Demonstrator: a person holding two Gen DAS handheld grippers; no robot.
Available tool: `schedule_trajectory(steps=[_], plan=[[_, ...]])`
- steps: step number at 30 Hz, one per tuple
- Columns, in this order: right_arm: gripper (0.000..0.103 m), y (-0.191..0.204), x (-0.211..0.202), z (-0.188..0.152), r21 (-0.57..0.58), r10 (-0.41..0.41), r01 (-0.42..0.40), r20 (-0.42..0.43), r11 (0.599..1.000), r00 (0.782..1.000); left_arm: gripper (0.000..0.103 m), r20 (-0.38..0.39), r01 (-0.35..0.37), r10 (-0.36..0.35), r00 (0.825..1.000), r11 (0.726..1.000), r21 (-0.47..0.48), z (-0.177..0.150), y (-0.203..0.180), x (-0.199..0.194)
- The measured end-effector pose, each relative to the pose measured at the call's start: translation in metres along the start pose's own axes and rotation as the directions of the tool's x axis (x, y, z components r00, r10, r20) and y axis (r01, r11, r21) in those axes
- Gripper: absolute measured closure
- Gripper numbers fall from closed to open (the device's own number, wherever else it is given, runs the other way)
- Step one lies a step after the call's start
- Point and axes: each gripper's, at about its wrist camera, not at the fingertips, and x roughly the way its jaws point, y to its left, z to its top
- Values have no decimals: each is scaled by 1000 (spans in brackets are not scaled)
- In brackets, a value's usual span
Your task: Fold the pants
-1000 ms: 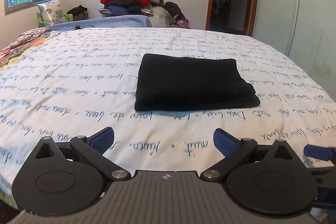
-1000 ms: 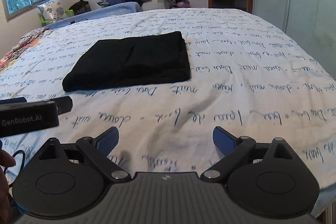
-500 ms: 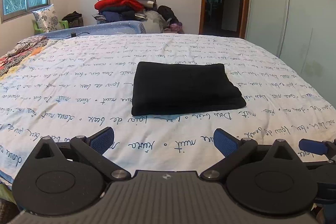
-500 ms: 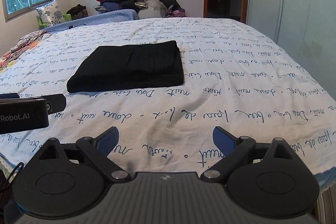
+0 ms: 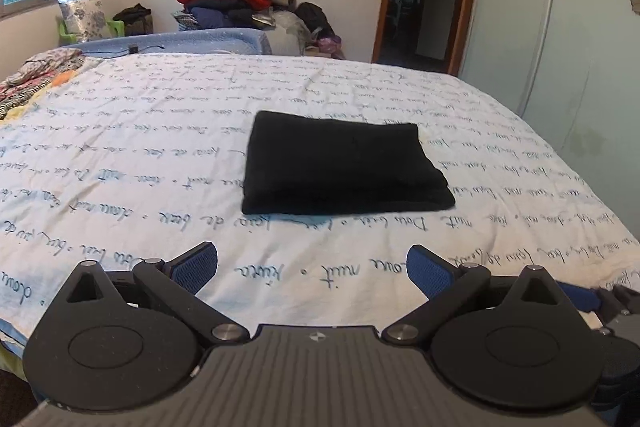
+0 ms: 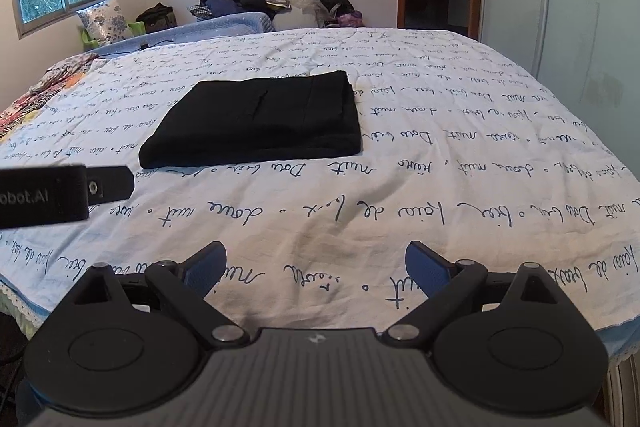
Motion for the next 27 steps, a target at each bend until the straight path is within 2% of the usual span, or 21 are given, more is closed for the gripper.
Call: schedule_trajectory(steps=[5,9,15,18,25,27], plan=[[6,0,-1,0,2,5,-5,4,1000,1000,1,14,3,-3,1000,1000,-17,6,4,-4],[6,1,-3,-1,-1,12,-12,4,1000,1000,0,37,-9,9,999,1000,16,10,1,-7],[6,1,-3,-3,-1,17,-17,-2,1000,1000,0,0,69,-69,998,997,-19,8,5,-3],[6,1,-3,-3,1,18,-18,-3,1000,1000,0,3,82,-82,997,996,-46,7,8,-2],[6,-1,-2,-5,9,21,-21,-7,1000,1000,0,-3,11,-11,1000,1000,-5,3,3,1],[6,-1,-2,-5,14,21,-21,-8,1000,1000,0,25,-3,3,1000,1000,-5,0,2,-3]])
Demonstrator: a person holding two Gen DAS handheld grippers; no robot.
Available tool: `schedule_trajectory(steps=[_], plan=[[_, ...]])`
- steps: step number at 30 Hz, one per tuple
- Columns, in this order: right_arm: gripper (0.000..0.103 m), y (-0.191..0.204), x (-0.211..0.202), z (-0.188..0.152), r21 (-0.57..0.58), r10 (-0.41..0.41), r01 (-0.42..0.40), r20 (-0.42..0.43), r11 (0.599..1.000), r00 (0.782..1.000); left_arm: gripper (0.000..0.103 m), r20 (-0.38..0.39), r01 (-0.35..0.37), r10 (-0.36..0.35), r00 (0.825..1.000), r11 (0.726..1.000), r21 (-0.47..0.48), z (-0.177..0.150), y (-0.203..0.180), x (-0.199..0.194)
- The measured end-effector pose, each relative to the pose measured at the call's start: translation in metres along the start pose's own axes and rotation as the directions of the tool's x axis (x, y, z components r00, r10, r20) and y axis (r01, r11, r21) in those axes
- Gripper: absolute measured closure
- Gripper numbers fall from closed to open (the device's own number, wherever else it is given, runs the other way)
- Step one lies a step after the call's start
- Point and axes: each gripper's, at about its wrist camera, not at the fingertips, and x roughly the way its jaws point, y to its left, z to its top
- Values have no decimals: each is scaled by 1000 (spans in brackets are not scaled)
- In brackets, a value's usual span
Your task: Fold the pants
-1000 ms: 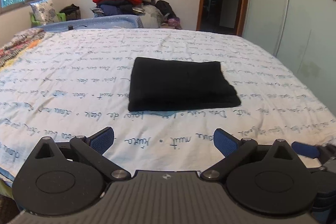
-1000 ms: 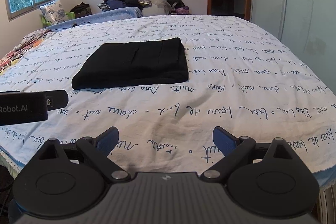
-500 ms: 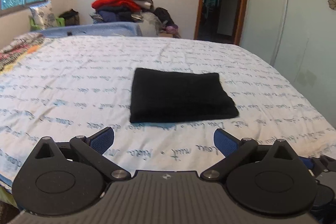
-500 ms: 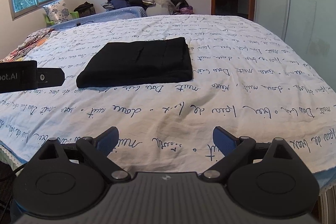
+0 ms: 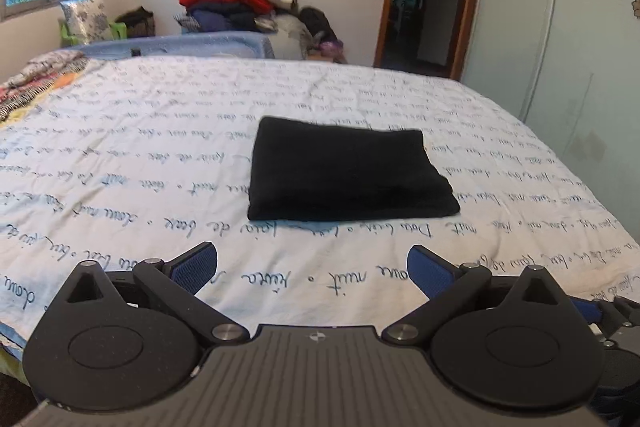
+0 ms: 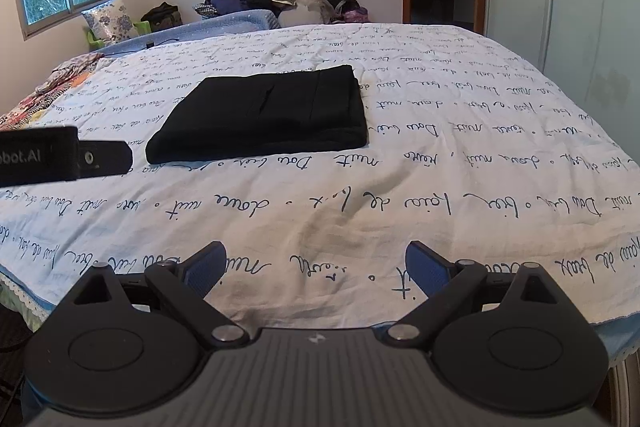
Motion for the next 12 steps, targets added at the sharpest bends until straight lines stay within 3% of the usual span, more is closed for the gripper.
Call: schedule_trajectory(steps=[8,12], plan=[[6,0,1,-1,5,8,-8,-12,1000,1000,1,50,0,-2,999,999,42,-4,-5,-9],[6,-1,-1,-1,5,10,-10,-7,1000,1000,0,31,14,-14,999,999,32,-1,-4,-6]])
